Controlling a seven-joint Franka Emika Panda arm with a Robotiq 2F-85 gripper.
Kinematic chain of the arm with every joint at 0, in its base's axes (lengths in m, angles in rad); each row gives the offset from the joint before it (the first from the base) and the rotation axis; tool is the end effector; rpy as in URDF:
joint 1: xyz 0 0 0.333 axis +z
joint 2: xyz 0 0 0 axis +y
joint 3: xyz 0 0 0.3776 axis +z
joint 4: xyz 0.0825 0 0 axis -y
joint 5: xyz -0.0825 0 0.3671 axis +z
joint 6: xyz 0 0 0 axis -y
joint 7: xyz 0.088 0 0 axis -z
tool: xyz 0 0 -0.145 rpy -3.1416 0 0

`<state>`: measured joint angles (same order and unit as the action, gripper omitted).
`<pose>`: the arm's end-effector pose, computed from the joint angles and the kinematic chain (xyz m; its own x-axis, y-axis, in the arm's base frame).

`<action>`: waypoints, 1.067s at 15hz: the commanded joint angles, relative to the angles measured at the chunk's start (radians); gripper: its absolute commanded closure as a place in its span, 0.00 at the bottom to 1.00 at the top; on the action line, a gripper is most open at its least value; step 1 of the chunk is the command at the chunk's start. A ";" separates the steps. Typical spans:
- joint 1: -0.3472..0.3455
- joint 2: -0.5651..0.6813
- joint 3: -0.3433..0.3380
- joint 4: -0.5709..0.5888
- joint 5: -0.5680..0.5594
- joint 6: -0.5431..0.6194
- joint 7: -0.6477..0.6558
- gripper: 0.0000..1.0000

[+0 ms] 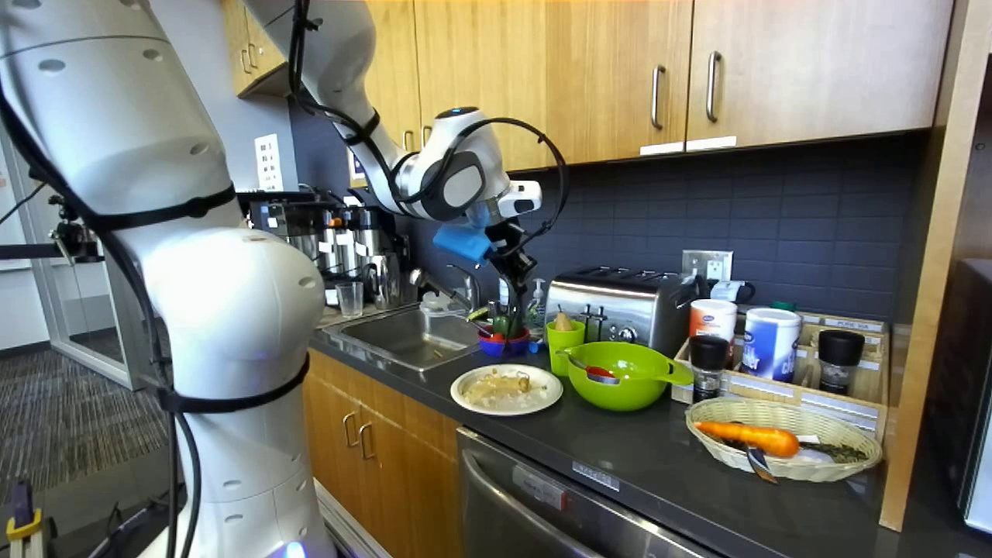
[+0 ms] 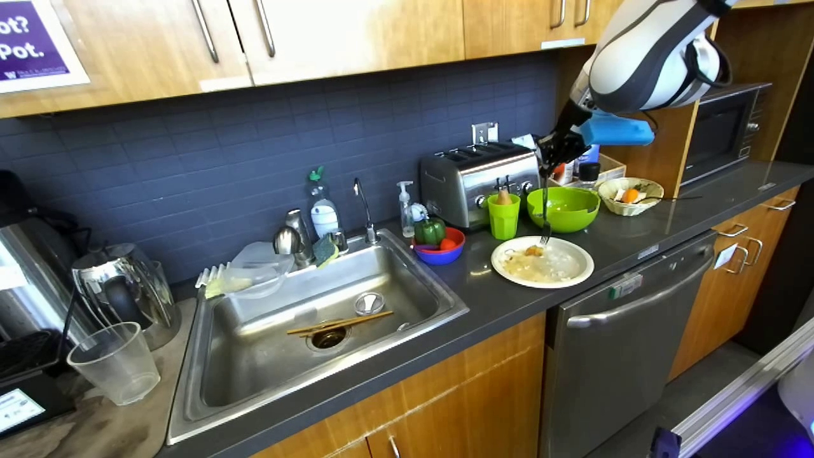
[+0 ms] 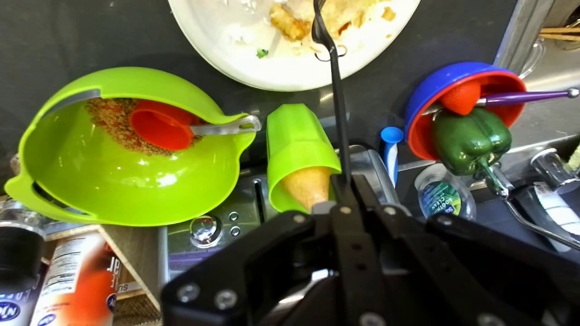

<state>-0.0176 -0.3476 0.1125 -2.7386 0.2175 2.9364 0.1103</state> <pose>0.4085 0.0274 0.4243 0.8397 -0.2257 0.4939 -0.1645 -0.9725 -0.1648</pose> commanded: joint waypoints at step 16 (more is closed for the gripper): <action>0.012 0.109 -0.051 0.087 -0.020 0.005 0.046 0.99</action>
<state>-0.0140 -0.2629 0.0765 -2.6711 0.2175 2.9371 0.1297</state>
